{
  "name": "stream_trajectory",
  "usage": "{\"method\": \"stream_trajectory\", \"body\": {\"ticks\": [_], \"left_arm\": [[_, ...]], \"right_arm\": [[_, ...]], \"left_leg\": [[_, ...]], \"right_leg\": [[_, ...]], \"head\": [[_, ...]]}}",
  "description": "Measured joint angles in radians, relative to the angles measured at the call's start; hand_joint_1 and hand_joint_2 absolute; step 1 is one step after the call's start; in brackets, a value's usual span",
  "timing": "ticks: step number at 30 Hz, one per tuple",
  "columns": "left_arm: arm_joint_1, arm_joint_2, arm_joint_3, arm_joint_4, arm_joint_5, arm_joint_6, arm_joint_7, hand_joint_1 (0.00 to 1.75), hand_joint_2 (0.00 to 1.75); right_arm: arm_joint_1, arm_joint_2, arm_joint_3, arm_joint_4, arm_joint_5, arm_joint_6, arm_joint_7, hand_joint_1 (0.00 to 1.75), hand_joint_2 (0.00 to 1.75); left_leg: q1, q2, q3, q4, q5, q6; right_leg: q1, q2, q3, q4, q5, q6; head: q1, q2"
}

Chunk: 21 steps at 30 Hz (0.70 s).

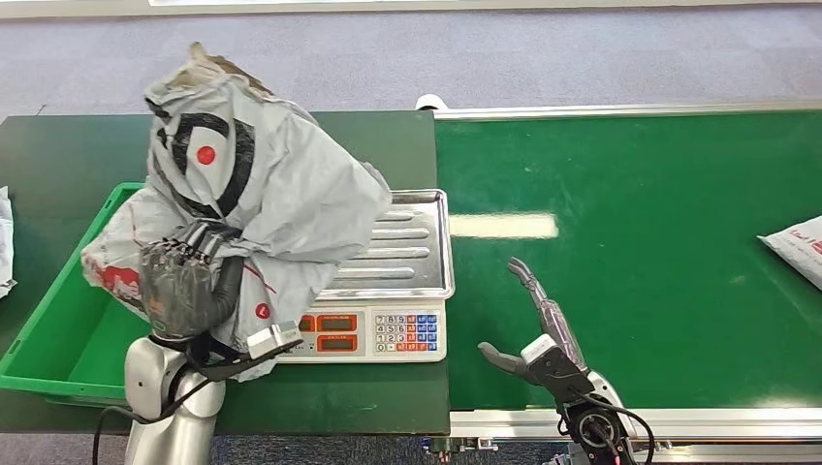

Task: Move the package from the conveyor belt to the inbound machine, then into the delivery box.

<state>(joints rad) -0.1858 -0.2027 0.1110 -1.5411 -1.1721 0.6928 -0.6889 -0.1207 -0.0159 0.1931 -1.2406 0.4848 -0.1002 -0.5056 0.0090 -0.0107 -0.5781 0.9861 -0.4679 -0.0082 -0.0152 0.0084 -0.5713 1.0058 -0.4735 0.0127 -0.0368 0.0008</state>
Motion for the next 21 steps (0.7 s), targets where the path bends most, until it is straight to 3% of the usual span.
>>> {"method": "stream_trajectory", "body": {"ticks": [3,6,9,15,21], "left_arm": [[-0.029,-0.002,0.081,-0.012,-0.078,0.0,0.052,1.75,1.75],[-0.06,0.024,0.128,0.002,-0.192,0.0,0.214,1.75,1.75],[-0.085,0.09,0.126,0.052,-0.283,-0.002,0.437,1.75,1.75],[-0.109,0.232,0.066,0.165,-0.354,-0.102,0.755,1.75,1.75],[-0.182,0.339,0.008,0.362,-0.355,-0.139,0.832,1.75,1.75]], "right_arm": [[0.008,-0.001,-0.001,-0.008,0.011,-0.009,0.01,0.0,1.75],[0.022,-0.001,-0.002,-0.028,0.026,-0.013,0.022,0.0,1.75],[0.036,0.0,-0.007,-0.051,0.041,-0.013,0.03,0.0,1.75],[0.044,0.004,-0.022,-0.078,0.062,-0.005,0.04,0.0,1.75],[0.046,0.009,-0.026,-0.081,0.071,-0.004,0.044,0.0,1.75]], "left_leg": [[0.0,0.0,0.0,0.0,0.0,0.0],[0.0,0.0,0.0,0.0,0.0,0.0],[0.0,0.0,0.0,0.0,0.0,0.0],[0.0,0.001,0.0,0.0,0.0,0.0],[0.0,0.001,0.0,0.0,0.0,0.0]], "right_leg": [[0.0,0.0,0.0,0.0,0.0,0.0],[0.0,0.0,0.0,0.0,0.0,0.0],[0.0,0.0,0.0,0.0,0.0,0.0],[0.0,0.001,-0.001,0.0,0.0,0.0],[0.0,0.001,0.0,0.0,0.0,0.0]], "head": [[0.0,0.0],[0.0,0.0],[0.0,0.0],[0.0,0.0],[0.0,0.0]]}}
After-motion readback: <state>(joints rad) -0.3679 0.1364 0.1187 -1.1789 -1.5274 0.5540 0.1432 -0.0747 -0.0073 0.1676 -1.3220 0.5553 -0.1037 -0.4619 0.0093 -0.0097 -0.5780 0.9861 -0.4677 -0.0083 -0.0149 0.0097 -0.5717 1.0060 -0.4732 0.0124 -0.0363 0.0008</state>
